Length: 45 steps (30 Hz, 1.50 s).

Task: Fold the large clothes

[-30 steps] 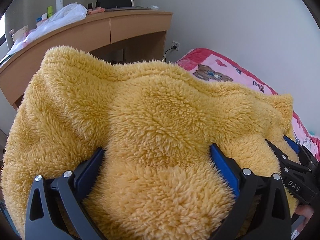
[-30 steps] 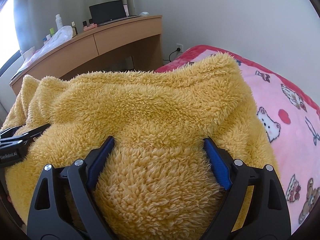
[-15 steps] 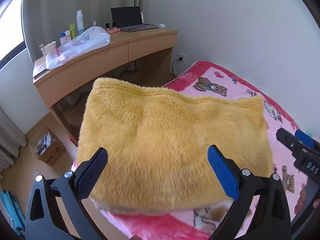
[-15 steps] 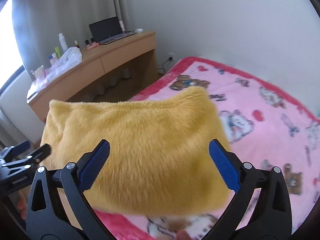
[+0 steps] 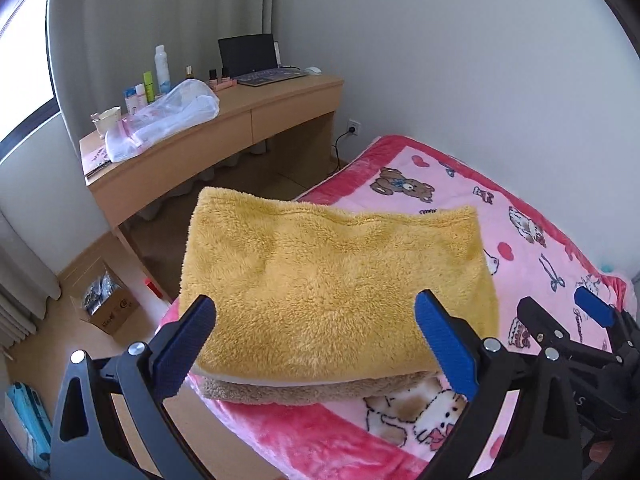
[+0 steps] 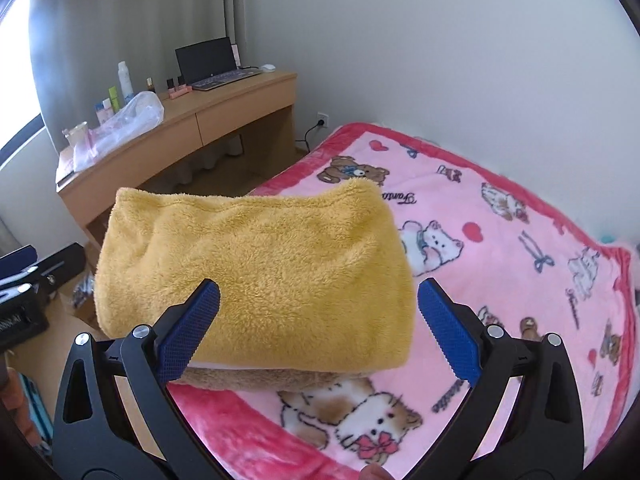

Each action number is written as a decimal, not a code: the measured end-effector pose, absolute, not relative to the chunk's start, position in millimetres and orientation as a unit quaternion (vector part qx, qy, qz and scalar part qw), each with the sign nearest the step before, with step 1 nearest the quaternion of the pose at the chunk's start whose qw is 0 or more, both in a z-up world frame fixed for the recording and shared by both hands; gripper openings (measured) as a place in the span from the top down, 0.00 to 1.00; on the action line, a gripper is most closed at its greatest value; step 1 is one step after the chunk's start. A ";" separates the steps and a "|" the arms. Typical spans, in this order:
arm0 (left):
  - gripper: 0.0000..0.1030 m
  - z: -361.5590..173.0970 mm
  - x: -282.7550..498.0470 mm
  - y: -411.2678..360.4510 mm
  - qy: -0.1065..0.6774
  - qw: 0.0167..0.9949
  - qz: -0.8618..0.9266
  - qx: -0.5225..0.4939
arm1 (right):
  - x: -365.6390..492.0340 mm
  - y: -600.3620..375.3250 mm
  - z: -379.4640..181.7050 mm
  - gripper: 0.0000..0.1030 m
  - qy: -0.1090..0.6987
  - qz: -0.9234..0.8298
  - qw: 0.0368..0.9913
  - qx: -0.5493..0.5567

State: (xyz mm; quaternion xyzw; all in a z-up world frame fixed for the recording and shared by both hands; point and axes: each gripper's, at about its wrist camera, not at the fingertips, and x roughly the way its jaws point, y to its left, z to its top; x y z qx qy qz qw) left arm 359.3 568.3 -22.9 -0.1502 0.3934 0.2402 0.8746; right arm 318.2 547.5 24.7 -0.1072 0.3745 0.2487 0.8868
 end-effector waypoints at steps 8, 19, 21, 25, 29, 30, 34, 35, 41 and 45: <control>0.05 -30.9 360.4 576.0 0.407 0.866 0.228 -0.179 | 326.0 543.6 27.4 0.08 0.389 0.261 0.880 -0.075; 0.05 -29.6 362.4 563.2 0.413 0.869 0.213 -0.169 | 319.8 542.7 36.3 0.08 0.378 0.269 0.882 -0.086; 0.05 -29.2 361.6 561.5 0.412 0.870 0.211 -0.171 | 318.8 541.3 37.6 0.08 0.378 0.270 0.882 -0.086; 0.05 -31.2 361.3 559.3 0.416 0.869 0.211 -0.166 | 314.3 536.8 38.8 0.08 0.371 0.273 0.883 -0.087; 0.05 -35.1 358.4 556.3 0.420 0.868 0.209 -0.165 | 309.5 533.9 34.8 0.08 0.373 0.272 0.883 -0.088; 0.05 -35.8 357.1 555.2 0.420 0.867 0.211 -0.165 | 308.4 533.3 34.1 0.08 0.376 0.274 0.881 -0.086; 0.05 -35.8 354.8 552.0 0.418 0.868 0.212 -0.162 | 304.8 531.2 33.5 0.08 0.374 0.276 0.881 -0.084; 0.05 -35.4 354.2 550.5 0.416 0.869 0.212 -0.162 | 304.5 530.5 33.7 0.08 0.373 0.277 0.882 -0.085; 0.05 -31.6 352.6 544.8 0.408 0.875 0.204 -0.163 | 302.0 523.1 36.2 0.08 0.370 0.278 0.883 -0.080; 0.05 -29.7 354.0 539.9 0.404 0.877 0.201 -0.163 | 301.8 519.6 38.1 0.08 0.369 0.277 0.883 -0.080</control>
